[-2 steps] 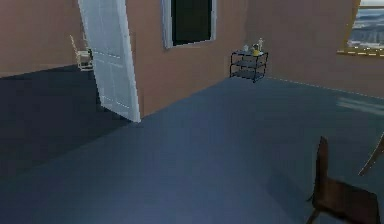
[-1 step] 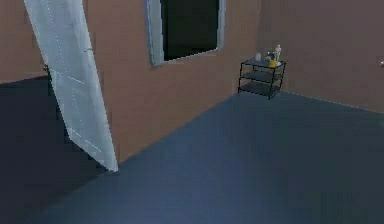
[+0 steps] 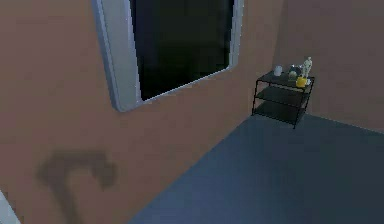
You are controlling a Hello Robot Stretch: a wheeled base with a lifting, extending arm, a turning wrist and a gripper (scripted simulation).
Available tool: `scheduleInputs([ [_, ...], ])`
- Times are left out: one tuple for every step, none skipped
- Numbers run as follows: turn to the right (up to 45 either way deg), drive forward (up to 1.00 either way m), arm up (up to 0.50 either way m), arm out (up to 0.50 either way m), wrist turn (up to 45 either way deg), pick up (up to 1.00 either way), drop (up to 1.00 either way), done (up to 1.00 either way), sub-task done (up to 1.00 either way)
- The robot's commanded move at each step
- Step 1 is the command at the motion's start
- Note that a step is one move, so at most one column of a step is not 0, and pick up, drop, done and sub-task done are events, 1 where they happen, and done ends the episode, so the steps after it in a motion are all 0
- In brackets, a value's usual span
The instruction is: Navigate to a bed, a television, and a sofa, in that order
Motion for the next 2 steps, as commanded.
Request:
scheduleInputs([
  [0.0,0.3,0.0,0.0,0.0,0.0,0.0,0.0,0.0],
  [0.0,0.0,0.0,0.0,0.0,0.0,0.0,0.0,1.0],
])
